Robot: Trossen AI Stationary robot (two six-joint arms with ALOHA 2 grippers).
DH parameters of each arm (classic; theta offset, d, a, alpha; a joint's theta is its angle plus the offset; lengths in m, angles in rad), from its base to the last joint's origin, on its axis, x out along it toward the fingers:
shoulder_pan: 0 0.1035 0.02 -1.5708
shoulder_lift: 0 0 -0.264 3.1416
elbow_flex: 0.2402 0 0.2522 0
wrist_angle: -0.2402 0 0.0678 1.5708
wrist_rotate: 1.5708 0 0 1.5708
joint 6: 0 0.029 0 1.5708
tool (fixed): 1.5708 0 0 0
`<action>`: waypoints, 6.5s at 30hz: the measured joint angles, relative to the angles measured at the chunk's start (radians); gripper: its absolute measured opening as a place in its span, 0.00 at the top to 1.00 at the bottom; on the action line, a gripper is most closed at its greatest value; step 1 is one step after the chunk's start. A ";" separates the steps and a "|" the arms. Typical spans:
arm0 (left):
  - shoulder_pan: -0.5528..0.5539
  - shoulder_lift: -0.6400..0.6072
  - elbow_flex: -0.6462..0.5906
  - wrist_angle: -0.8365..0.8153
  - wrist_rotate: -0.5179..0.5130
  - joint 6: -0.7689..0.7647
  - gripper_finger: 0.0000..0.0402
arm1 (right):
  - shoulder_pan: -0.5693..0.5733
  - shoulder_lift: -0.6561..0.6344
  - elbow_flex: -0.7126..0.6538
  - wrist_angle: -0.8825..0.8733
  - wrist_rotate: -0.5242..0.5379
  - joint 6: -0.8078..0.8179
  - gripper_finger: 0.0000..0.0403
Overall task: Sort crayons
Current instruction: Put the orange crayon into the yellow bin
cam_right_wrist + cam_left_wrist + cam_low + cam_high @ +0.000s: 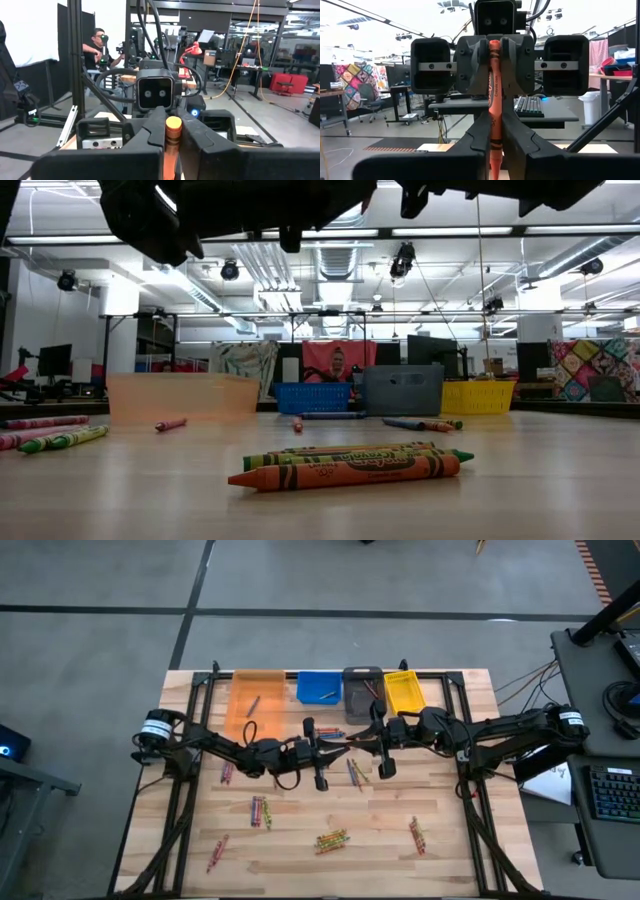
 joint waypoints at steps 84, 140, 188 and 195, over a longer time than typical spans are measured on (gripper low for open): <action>0.703 -0.512 0.053 -1.386 0.187 -0.057 0.62 | -0.739 0.148 0.183 -0.862 0.093 0.010 0.83; 0.233 -0.502 0.155 -1.735 0.223 -0.145 0.62 | -0.413 0.093 0.183 -0.788 -0.007 0.129 0.82; 0.161 0.020 0.215 -1.632 0.265 0.532 0.62 | -0.006 0.092 0.181 -1.544 0.060 0.609 0.82; 0.163 0.029 0.215 -1.624 0.266 0.584 0.62 | 0.029 0.092 0.181 -1.544 0.086 0.643 0.82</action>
